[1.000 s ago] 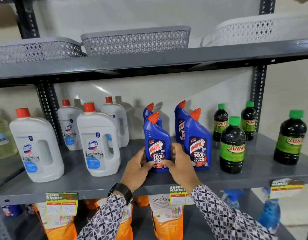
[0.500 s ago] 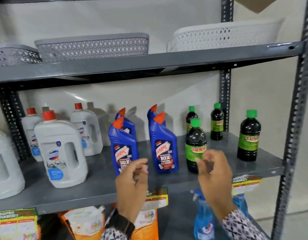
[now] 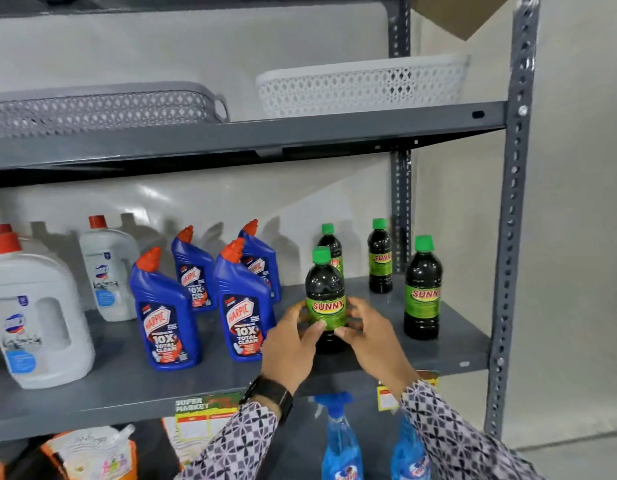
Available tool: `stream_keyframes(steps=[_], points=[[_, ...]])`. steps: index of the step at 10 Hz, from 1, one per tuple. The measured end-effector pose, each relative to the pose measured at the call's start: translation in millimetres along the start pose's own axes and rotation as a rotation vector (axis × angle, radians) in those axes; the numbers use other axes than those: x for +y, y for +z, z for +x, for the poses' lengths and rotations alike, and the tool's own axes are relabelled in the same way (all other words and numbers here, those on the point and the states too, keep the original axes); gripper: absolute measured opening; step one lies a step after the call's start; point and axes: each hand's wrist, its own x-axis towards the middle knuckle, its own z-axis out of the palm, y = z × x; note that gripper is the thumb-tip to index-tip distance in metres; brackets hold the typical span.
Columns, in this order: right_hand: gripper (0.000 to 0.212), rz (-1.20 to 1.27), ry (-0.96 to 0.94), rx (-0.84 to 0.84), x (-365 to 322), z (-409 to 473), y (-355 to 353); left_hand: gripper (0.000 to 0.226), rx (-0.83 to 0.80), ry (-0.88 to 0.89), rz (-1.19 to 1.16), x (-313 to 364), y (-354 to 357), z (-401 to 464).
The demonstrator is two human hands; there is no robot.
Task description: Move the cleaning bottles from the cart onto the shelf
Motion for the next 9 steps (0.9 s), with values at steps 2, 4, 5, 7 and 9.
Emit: stream_keyframes(steps=[2, 4, 5, 7, 9], points=[[0.049, 0.008, 0.022, -0.029, 20, 13, -35, 0.037, -0.144, -0.045, -0.213, 10, 27, 18], [0.053, 0.146, 0.019, 0.006, 37, 12, -37, 0.045, -0.195, 0.010, -0.262, 4, 26, 15], [0.048, 0.149, 0.020, 0.026, 40, 12, -37, 0.044, -0.177, 0.010, -0.264, 1, 27, 14], [0.048, 0.124, 0.008, 0.028, 41, 12, -35, 0.047, -0.163, 0.001, -0.248, -2, 28, 13], [0.056, 0.143, 0.048, 0.110, 29, 3, -32, 0.046, -0.199, -0.001, -0.309, 11, 16, 2]])
